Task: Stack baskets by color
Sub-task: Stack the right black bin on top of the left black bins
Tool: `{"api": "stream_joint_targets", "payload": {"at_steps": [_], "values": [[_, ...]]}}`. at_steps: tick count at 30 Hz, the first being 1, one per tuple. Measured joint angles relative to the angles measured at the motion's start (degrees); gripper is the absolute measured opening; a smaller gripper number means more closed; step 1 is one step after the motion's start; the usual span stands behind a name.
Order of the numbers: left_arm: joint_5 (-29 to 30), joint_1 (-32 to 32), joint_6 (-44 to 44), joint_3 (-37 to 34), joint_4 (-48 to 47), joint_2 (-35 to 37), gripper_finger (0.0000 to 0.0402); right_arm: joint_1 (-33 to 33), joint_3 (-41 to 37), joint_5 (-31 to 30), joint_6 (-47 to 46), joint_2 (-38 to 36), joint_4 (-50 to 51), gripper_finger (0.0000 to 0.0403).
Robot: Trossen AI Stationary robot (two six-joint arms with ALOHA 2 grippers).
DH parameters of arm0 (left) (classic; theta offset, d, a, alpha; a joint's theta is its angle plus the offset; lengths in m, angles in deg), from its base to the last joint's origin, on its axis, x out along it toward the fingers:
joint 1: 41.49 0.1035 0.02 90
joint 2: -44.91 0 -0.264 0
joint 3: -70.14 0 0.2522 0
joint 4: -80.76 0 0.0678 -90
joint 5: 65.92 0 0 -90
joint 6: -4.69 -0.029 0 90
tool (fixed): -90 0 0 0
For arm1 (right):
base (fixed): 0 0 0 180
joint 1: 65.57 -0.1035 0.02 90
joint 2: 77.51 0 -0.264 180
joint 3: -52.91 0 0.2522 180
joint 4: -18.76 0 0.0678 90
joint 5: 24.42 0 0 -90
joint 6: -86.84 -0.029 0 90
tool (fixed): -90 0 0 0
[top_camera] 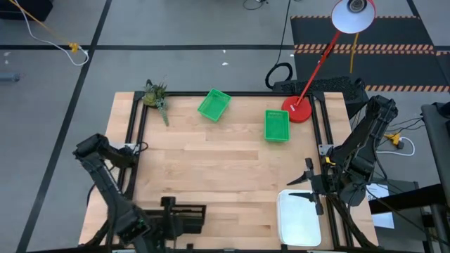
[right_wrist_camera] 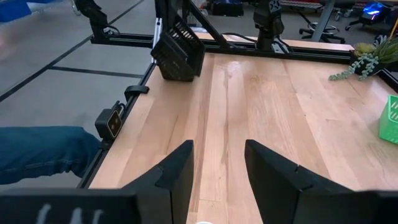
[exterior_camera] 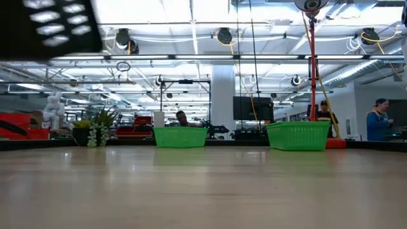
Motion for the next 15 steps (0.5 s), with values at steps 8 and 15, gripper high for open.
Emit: {"api": "stream_joint_targets", "payload": {"at_steps": [8,15], "values": [[2.78,-6.3,7.34,0.0,-6.2,0.81,0.0,0.0,0.0,0.0,0.0,0.0,0.1,0.0139],[2.81,-10.42,14.18,0.0,-12.06,0.81,0.0,0.0,-0.02,-0.02,0.0,0.0,0.1,0.0139]]}}
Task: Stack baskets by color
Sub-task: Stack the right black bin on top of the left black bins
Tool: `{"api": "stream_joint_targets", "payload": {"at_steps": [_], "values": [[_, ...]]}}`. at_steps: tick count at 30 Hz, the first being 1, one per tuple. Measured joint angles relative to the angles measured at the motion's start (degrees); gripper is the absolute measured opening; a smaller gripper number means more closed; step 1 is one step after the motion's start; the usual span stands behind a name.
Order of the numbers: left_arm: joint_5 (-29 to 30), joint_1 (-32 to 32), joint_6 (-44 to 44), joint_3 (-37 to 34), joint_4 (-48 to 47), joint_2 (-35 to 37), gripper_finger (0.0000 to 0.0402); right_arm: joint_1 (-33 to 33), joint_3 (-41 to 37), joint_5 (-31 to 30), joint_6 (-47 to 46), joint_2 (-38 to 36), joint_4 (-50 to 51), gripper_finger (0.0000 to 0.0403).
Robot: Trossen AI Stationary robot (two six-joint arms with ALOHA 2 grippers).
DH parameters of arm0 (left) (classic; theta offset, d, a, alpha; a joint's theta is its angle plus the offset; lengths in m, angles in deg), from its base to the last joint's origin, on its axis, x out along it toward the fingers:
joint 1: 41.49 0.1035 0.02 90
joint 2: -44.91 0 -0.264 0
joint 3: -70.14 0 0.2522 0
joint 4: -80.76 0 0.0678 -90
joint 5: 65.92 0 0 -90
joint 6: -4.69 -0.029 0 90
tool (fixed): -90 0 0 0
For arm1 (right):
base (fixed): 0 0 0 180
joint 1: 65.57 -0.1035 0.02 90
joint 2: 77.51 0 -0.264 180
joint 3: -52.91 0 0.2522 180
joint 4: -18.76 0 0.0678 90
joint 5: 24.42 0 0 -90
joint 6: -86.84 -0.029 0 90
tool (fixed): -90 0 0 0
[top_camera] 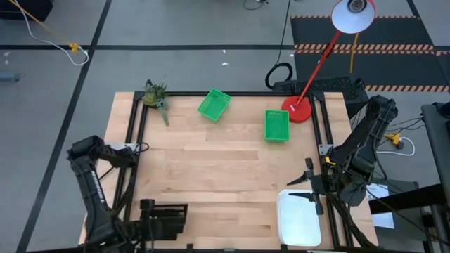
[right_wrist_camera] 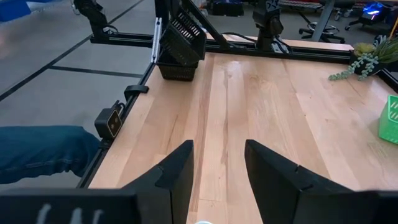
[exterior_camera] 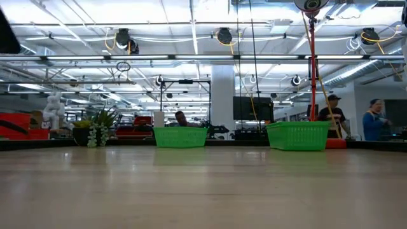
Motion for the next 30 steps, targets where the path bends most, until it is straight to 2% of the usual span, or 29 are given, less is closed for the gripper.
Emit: {"api": "stream_joint_targets", "payload": {"at_steps": [12,21,30], "values": [[-0.22,-4.94,7.82,0.0,-5.29,0.0,0.0,0.0,0.0,-0.01,0.0,0.0,0.02,0.0139],[-0.52,-4.95,6.66,0.0,-5.12,-2.81,0.0,0.0,0.0,-0.01,-0.12,0.0,0.05,0.0139],[-4.47,-5.27,8.25,0.0,-2.79,-7.22,0.0019,0.0,0.0,-0.01,-0.17,0.0,0.04,0.0139]]}}
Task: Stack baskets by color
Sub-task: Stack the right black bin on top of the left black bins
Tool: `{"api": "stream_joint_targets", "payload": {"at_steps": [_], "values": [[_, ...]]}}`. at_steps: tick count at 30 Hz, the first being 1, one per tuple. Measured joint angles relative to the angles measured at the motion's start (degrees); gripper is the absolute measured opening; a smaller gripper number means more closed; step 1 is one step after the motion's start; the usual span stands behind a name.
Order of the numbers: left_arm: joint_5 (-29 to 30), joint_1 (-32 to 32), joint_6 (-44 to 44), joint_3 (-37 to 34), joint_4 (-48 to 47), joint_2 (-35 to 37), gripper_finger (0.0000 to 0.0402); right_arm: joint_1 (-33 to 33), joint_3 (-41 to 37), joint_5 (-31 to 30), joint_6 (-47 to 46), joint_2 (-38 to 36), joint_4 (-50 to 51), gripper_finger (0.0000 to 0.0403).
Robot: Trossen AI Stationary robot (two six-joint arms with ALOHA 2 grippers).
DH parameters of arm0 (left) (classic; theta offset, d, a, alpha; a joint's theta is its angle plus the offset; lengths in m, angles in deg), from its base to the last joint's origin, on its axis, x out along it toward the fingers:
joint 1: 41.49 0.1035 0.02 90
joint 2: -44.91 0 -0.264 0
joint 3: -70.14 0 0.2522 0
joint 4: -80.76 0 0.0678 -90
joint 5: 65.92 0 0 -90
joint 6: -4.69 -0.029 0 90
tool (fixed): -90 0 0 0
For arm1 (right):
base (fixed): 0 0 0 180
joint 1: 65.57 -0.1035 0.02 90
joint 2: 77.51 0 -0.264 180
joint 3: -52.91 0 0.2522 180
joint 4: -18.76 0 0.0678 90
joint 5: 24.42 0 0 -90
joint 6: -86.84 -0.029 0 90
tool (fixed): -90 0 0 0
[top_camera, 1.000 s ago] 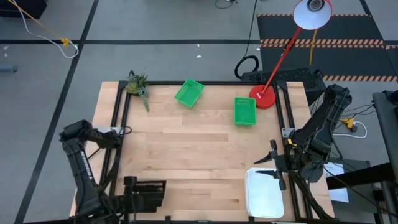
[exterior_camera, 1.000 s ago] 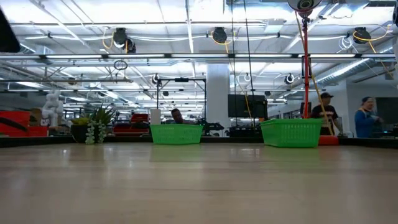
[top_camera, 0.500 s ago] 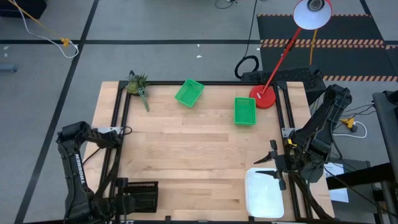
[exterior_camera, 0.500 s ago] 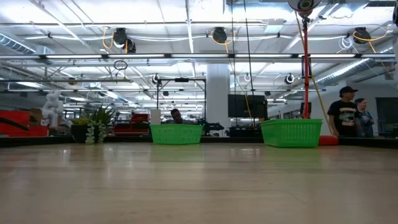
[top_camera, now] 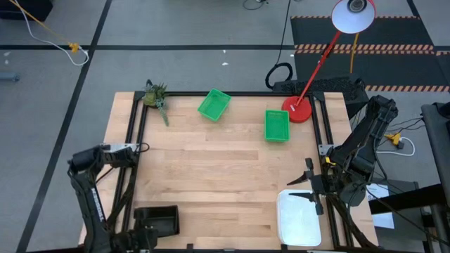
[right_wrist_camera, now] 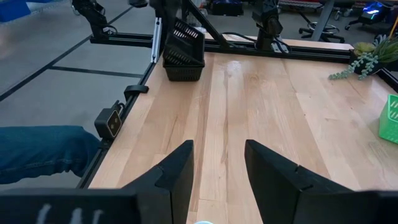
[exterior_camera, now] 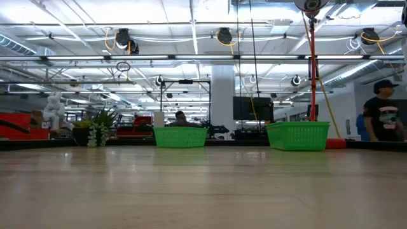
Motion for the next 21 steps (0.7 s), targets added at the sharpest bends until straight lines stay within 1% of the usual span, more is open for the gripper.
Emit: {"api": "stream_joint_targets", "payload": {"at_steps": [3,9,13,18,21], "values": [[-0.1,-0.01,0.27,0.0,1.86,-0.81,0.0035,0.0,0.0,0.0,-0.01,0.0,-0.02,0.0139],[-0.08,0.0,6.53,0.0,3.53,-2.55,0.0073,0.0,0.0,-0.01,-0.02,0.0,-0.02,0.0139],[-0.16,0.0,7.87,0.0,5.04,-3.76,0.0096,0.0,0.0,0.0,-0.02,0.0,-0.03,0.0139],[-0.36,0.14,6.81,-0.01,8.57,-6.16,0.01,0.0,0.0,0.0,-0.02,0.0,-0.04,0.0139],[-0.29,0.15,8.07,-0.04,8.84,-6.92,0.0099,0.0,0.0,0.0,-0.02,0.0,-0.04,0.0139]]}}
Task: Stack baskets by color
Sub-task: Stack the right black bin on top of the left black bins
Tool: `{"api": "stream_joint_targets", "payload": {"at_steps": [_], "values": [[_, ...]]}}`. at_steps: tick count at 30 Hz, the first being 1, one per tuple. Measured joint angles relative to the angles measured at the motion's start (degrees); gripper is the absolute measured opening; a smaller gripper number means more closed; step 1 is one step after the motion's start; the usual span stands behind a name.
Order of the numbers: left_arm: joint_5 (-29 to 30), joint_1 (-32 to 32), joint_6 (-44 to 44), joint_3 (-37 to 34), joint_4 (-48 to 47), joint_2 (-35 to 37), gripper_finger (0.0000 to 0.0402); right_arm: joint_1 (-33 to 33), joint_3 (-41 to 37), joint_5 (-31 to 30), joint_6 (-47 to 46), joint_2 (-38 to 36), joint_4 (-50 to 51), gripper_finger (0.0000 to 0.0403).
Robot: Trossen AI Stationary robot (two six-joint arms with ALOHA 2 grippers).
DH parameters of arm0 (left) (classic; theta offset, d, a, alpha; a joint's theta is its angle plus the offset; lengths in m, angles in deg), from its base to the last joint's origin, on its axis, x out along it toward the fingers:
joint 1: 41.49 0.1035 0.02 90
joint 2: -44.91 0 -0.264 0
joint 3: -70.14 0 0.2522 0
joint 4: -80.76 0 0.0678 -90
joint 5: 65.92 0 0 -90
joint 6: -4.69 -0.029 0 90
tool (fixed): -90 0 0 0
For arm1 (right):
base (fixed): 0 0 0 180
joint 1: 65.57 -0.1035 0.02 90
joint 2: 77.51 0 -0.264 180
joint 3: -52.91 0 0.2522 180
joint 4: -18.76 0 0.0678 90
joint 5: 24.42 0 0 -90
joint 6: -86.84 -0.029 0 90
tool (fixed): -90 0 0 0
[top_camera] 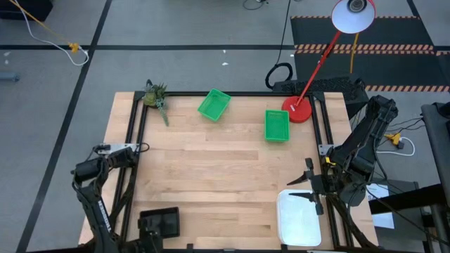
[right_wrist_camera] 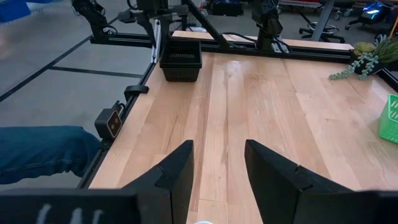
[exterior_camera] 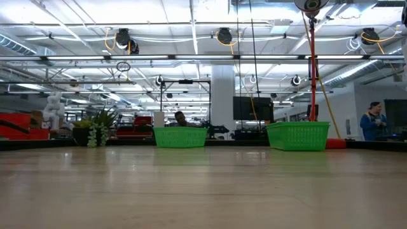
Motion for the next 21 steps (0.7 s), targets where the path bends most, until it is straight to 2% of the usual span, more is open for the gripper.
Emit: {"api": "stream_joint_targets", "payload": {"at_steps": [7,12,14,18,21], "values": [[0.38,0.0,0.83,0.0,-0.29,0.41,0.0117,0.0,0.0,0.04,-0.02,0.0,0.0,0.0139],[5.92,1.94,3.07,0.02,-2.75,2.41,0.0122,0.0,-0.02,0.08,0.48,0.0,0.02,0.0139],[6.45,4.2,5.06,0.04,-5.73,2.49,0.0122,0.0,-0.02,0.04,1.63,0.0,0.02,0.0139],[2.78,9.2,6.68,-0.16,-15.4,2.16,0.0122,0.49,-0.02,-0.02,5.53,0.02,-0.02,0.0139],[3.78,12.73,5.91,-0.82,-20.87,2.16,0.0122,1.71,-0.02,-0.19,10.02,0.02,-0.31,0.0139]]}}
